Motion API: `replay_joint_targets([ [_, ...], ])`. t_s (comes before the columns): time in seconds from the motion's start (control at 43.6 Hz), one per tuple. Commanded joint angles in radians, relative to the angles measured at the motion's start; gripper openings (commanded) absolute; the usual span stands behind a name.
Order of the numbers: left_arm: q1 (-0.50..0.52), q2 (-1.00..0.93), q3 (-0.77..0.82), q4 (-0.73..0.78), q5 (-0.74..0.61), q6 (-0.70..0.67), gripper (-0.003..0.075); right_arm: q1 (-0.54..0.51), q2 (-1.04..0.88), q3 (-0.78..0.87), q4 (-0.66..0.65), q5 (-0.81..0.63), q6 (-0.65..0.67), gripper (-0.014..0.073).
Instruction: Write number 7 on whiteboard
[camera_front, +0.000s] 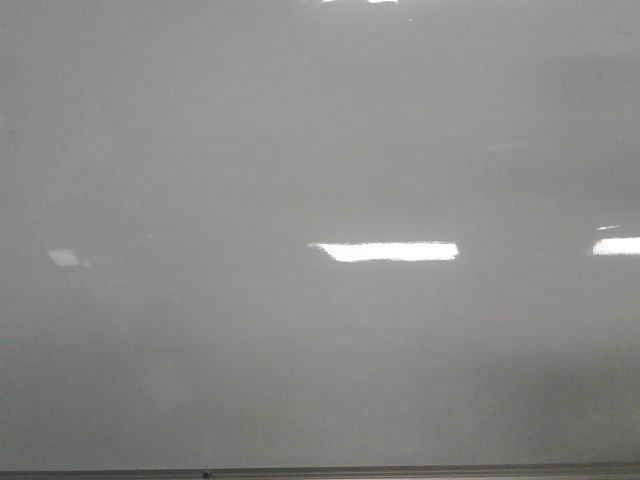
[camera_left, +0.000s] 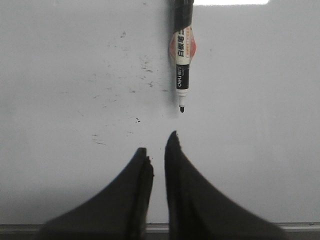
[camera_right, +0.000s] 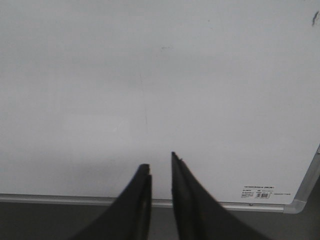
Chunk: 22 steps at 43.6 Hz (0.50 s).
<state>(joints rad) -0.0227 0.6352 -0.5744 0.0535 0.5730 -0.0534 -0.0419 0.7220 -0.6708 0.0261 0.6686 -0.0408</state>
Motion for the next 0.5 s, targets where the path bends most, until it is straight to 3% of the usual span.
replay_joint_targets([
  [0.0,-0.004,0.055,-0.027,-0.013,-0.115,0.004,0.0316,0.000,0.019,-0.028,-0.010,-0.067,-0.016,0.0447],
  [0.092,-0.004,0.106,-0.027,-0.046,-0.151,0.004,0.0506,0.000,0.028,-0.028,-0.010,-0.067,-0.016,0.0564],
  [0.16,-0.004,0.146,-0.041,-0.072,-0.152,0.011,0.0559,0.000,0.028,-0.028,-0.010,-0.068,-0.016,0.0577],
  [0.481,-0.006,0.384,-0.167,-0.075,-0.151,0.014,0.0510,0.000,0.028,-0.028,-0.010,-0.071,-0.016,0.0574],
])
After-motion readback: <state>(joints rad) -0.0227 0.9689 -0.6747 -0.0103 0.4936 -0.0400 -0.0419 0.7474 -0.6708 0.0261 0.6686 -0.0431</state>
